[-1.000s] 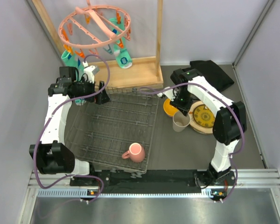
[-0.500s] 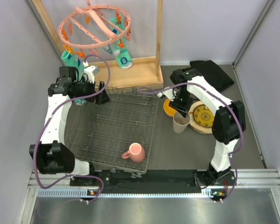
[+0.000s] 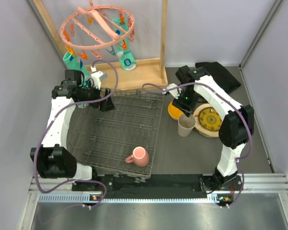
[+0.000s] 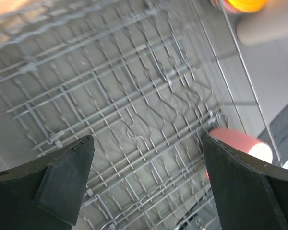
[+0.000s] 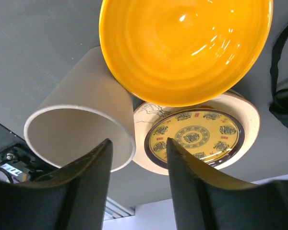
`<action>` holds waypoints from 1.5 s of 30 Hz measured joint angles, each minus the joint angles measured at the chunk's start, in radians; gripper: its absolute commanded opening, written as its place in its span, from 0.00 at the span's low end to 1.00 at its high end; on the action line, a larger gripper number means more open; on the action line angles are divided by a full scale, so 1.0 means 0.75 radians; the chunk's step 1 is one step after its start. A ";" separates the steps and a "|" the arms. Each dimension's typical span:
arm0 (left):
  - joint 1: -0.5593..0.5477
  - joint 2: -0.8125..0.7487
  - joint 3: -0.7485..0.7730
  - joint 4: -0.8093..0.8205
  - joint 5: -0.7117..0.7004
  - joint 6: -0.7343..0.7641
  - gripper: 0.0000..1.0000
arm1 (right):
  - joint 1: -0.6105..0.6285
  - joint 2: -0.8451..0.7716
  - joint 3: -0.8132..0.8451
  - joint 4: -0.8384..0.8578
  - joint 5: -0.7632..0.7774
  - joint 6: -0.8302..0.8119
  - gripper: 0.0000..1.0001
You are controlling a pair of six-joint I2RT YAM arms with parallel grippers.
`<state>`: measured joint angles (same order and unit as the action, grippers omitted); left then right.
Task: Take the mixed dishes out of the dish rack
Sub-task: Place the cup at the center of the board, then pick up the cup from the dish rack.
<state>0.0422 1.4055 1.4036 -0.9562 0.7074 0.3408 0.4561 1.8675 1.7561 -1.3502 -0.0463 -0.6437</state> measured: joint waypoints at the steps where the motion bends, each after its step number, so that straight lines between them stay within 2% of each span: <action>1: -0.030 -0.001 -0.004 -0.022 -0.010 0.026 0.98 | 0.000 -0.009 0.001 0.001 -0.004 0.005 0.57; 8: -0.384 -0.144 -0.165 -0.087 -0.157 0.178 0.98 | 0.000 -0.119 0.051 -0.002 -0.067 0.025 0.58; 14: -0.502 -0.317 -0.294 -0.149 -0.235 0.283 0.96 | 0.000 -0.270 0.105 -0.003 -0.157 0.060 0.58; 19: -0.702 -0.472 -0.574 -0.106 -0.343 0.293 0.95 | -0.005 -0.369 0.128 -0.006 -0.227 0.086 0.58; 22: -0.758 -0.531 -0.668 -0.092 -0.385 0.305 0.95 | -0.032 -0.385 0.160 -0.005 -0.281 0.094 0.58; 31: -0.919 -0.484 -0.717 0.070 -0.443 0.282 0.93 | -0.187 -0.473 0.170 -0.004 -0.387 0.102 0.58; 38: -1.088 -0.427 -0.754 0.143 -0.491 0.237 0.92 | -0.216 -0.550 0.111 -0.005 -0.415 0.103 0.58; 45: -1.139 -0.418 -0.803 0.200 -0.537 0.199 0.89 | -0.240 -0.556 0.049 -0.007 -0.429 0.102 0.58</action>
<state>-0.8124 1.0920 0.8013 -0.8062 0.3046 0.4904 0.2764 1.4502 1.7931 -1.3556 -0.3679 -0.5671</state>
